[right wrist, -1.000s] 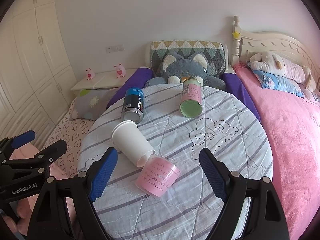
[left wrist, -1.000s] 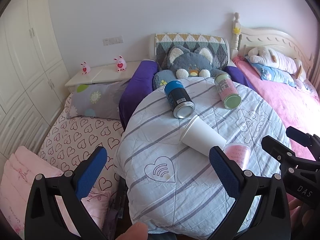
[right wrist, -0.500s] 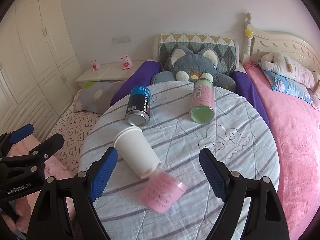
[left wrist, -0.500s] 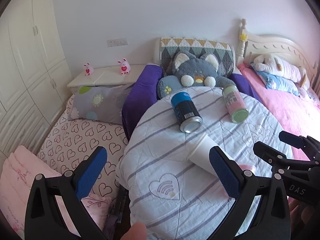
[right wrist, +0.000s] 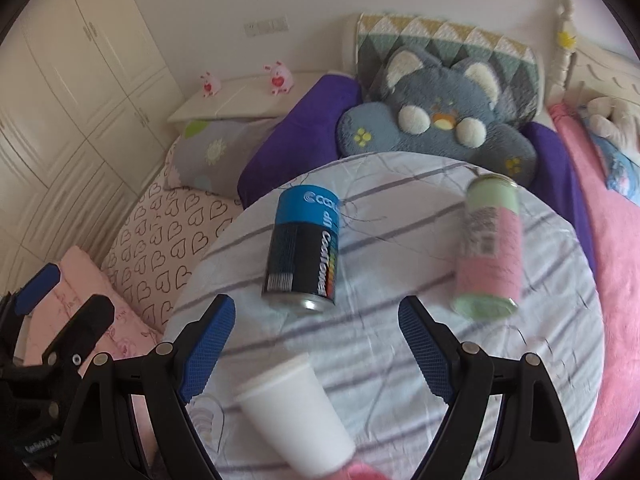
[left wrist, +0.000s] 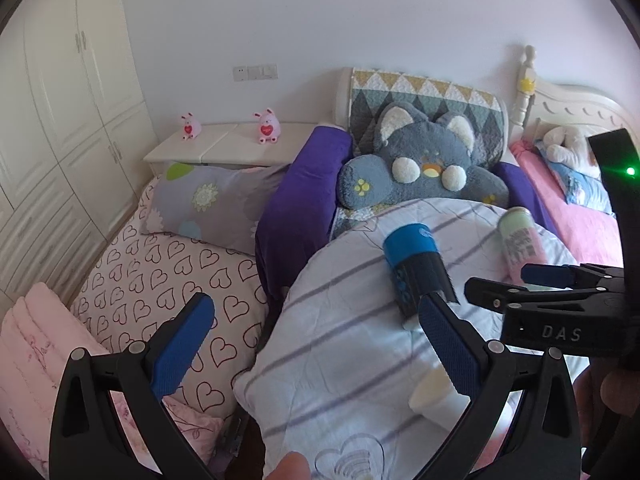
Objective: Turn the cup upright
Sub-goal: 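Close the right tool around the blue-and-black can's body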
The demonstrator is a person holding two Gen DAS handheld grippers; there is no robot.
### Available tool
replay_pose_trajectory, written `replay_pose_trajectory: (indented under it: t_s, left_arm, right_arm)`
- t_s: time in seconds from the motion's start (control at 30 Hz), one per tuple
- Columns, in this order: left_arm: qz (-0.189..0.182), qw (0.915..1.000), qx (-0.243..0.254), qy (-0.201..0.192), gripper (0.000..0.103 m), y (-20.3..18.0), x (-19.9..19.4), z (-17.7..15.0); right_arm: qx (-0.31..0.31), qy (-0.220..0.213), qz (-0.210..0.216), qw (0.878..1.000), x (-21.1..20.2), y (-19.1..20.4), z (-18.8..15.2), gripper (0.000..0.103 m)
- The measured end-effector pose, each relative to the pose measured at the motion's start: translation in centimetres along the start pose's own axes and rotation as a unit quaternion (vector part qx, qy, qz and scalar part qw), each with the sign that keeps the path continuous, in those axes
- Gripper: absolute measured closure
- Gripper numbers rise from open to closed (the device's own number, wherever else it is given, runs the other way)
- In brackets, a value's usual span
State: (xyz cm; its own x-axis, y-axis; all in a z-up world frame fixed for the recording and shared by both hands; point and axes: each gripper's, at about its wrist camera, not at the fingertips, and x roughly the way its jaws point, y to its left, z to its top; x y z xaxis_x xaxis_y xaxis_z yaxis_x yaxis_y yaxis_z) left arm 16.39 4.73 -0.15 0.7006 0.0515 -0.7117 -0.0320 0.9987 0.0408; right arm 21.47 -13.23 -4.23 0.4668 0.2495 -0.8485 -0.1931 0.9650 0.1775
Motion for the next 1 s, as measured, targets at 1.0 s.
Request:
replay_pose_trajectory:
  t_s: [1.0]
  left_arm:
    - [0.008, 0.9985, -0.009, 0.053, 0.000, 1.5, 10.6, 3.0]
  right_arm:
    - [0.016, 0.159, 0.029, 0.987, 13.9, -0.4, 6.4, 0.034]
